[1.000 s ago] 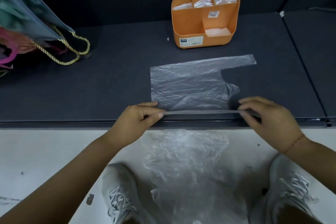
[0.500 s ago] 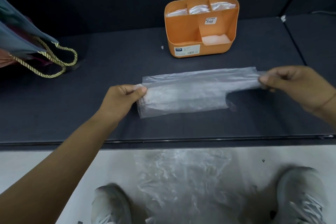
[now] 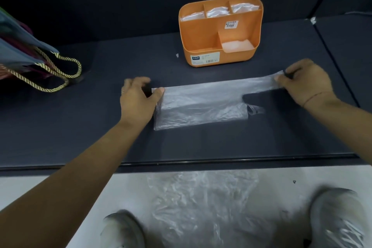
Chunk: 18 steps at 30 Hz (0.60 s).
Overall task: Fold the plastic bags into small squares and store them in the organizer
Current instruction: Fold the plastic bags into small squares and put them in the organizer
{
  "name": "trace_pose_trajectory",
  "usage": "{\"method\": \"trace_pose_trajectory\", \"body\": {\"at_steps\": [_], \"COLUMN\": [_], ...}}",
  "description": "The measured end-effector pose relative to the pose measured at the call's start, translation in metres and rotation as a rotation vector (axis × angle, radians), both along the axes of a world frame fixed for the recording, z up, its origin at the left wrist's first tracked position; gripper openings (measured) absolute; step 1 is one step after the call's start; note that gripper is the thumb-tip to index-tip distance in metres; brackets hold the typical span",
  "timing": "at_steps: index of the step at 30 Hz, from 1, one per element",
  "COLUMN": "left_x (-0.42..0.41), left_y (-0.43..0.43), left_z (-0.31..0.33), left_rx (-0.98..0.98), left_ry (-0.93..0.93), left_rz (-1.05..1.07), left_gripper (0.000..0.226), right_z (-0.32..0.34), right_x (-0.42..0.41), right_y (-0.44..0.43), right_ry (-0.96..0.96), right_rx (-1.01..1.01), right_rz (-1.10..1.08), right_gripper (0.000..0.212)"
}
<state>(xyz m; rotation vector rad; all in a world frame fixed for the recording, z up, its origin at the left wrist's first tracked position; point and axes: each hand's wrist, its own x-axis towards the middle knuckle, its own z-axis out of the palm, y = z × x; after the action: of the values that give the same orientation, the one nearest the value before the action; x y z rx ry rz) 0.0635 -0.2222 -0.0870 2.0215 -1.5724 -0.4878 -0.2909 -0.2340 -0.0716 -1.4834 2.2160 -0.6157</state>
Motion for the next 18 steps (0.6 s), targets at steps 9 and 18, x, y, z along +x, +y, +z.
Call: {"method": "trace_pose_trajectory", "body": {"at_steps": [9, 18], "left_x": [-0.046, -0.037], "left_y": [0.034, 0.037], "left_z": [-0.018, -0.032], "left_rx": [-0.132, 0.119], "left_ry": [-0.341, -0.513], "left_rz": [-0.523, -0.55], "left_gripper": [0.059, 0.083], "right_z": [0.003, -0.038], "right_x": [0.135, 0.13], "right_y": [0.029, 0.039], "right_ry": [0.145, 0.418], "right_rx": [-0.179, 0.078], "right_rz": [0.843, 0.846], "right_gripper": [0.051, 0.094]}}
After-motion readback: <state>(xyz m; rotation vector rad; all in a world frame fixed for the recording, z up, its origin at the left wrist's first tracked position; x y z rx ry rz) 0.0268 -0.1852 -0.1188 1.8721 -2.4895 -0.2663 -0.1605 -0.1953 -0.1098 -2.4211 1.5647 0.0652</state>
